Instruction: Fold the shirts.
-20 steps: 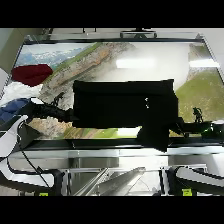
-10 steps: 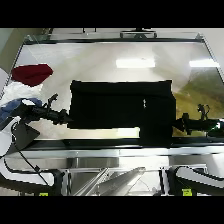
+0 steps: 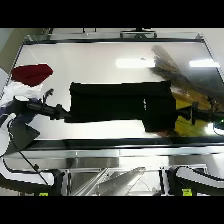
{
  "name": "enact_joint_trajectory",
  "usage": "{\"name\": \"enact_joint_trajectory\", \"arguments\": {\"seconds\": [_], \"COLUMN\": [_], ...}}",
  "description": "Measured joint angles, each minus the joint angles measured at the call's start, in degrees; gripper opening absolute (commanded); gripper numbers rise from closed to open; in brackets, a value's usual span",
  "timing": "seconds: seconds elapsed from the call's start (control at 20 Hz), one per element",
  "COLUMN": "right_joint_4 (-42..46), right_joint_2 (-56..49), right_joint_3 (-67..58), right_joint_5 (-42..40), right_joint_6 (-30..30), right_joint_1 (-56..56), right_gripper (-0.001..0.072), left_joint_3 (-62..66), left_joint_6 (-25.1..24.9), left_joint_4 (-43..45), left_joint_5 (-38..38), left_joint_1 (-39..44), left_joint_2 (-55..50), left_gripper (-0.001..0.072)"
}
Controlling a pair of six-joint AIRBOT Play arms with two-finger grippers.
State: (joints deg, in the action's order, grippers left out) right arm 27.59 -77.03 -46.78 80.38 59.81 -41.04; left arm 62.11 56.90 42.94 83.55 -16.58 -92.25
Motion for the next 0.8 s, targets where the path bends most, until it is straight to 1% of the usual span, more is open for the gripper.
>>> {"name": "enact_joint_trajectory", "arguments": {"seconds": [0.15, 0.3, 0.55, 0.75, 0.8], "right_joint_4": [-6.1, -10.6, -13.4, -14.4, -14.8], "right_joint_2": [-2.6, -7.4, -19.2, -28.3, -30.3], "right_joint_3": [-4.5, -10.4, -21.9, -29.2, -30.7], "right_joint_5": [-3.0, -6.5, -11.8, -14.5, -15.0], "right_joint_6": [-0.5, -0.6, -1.1, -3.8, -4.8], "right_joint_1": [4.2, 8.5, 13.6, 15.3, 15.5], "right_gripper": [0.0026, 0.0026, 0.0028, 0.0037, 0.0124], "left_joint_3": [6.9, 15.1, 27.7, 37.1, 39.3], "left_joint_6": [1.0, 2.6, 5.7, 7.3, 7.6], "left_joint_4": [-0.5, -0.8, -0.9, -0.9, -1.0], "left_joint_5": [0.1, -0.1, -0.4, -0.5, -0.4], "left_joint_1": [2.0, 4.0, 5.4, 6.1, 6.4], "left_joint_2": [-1.2, -5.6, -15.9, -24.1, -26.0], "left_gripper": [0.0028, 0.0028, 0.0019, 0.0021, 0.0022]}}
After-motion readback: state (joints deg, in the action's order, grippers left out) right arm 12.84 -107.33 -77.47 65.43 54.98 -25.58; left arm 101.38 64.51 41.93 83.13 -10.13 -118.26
